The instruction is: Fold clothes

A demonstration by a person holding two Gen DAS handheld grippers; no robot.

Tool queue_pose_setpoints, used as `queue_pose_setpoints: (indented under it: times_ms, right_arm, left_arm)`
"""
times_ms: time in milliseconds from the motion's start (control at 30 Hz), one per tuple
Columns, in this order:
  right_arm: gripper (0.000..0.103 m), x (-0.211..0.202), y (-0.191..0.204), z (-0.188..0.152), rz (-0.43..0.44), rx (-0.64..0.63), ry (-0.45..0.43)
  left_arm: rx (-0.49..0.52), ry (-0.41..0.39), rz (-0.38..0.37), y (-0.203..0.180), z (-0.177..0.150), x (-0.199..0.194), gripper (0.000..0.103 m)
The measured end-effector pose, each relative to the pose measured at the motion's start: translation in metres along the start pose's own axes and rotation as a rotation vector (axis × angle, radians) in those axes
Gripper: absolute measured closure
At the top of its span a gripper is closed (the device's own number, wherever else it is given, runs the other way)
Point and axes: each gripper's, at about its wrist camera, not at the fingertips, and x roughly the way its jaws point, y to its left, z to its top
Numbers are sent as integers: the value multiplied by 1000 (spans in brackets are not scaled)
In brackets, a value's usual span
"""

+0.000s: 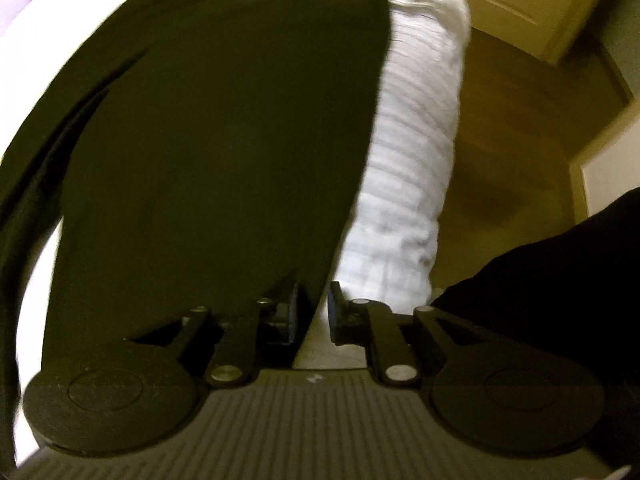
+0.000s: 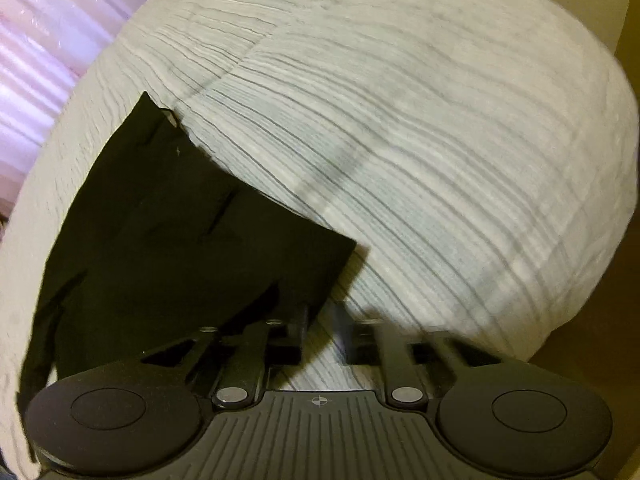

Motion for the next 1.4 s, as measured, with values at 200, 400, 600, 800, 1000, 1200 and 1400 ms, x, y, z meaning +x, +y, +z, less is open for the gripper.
queue_pose_setpoints:
  times_ms: [200,400,600,800,1000,1200,1400]
  right_arm:
    - [47,-18,46,-3,-3,-103,-71]
    - [47,-7,145,-33,129,-318,-24]
    - [47,11,240,-107,233,-463,51]
    - [47,39,303,-185,202,-461,140]
    - [47,59,362,-235,186,-557,221]
    - [47,61,403,-252,207,-637,240]
    - [46,55,424,-264,220,-642,231]
  left_arm:
    - [-289,75,199,29,-73,-50,79]
    - [-507,236,447,58,-195,-94,67]
    - [-285,433,576,60,-318,-99,64]
    - [-77,482,631,85,-387,-77,73]
    - [-180,393,600,108,-400,-103,102]
    - [-161,388,491,96,-408,-111,89]
    - [-271,245,548,144,-422,-165,74]
